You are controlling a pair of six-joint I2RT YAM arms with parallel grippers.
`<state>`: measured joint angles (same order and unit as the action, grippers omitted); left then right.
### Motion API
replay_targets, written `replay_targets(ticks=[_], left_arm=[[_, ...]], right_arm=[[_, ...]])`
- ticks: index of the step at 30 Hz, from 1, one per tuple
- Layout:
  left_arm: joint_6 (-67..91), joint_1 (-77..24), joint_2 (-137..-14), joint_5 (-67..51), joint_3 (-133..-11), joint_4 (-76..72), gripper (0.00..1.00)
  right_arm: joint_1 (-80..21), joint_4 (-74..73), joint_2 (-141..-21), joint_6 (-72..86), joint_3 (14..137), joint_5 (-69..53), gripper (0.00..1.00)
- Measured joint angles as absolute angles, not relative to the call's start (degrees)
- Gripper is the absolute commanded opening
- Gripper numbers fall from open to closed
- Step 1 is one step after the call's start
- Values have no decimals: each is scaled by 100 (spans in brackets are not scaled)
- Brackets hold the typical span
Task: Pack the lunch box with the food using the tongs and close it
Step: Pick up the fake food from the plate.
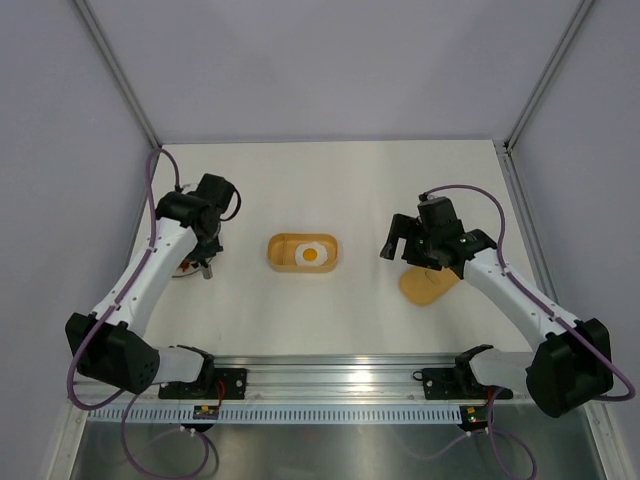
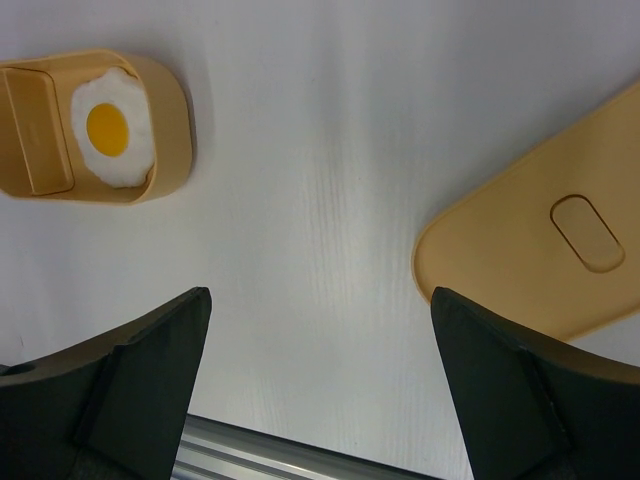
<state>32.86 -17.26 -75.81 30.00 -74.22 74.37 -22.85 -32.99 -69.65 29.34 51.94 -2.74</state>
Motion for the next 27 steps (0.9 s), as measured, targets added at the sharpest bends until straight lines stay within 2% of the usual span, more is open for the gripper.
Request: replay_targets(ticks=[4, 11, 15, 23, 24, 27], left_arm=[[3367, -1695, -7579, 2869, -7413, 7317, 16], [3642, -1621, -7502, 2803, -7249, 7175, 18], [3719, -1553, -7491, 2689, -7070, 7067, 26], [3686, -1306, -7378, 2449, -6816, 6805, 31], [3684, -1278, -7356, 2429, -6803, 6777, 35], [3640, -1201, -7312, 2397, -6777, 6716, 37]], right_arm=[[-2285, -3223, -7030, 2886, 5194, -318, 99], [-2285, -3116, -7185, 2867, 5199, -425, 99], [-2285, -3107, -7275, 2867, 5271, -469, 100], [-2285, -3035, -7349, 2849, 5400, -558, 100], [-2285, -3024, -7358, 2847, 5402, -558, 100], [-2285, -3015, -7378, 2845, 5402, -563, 100]])
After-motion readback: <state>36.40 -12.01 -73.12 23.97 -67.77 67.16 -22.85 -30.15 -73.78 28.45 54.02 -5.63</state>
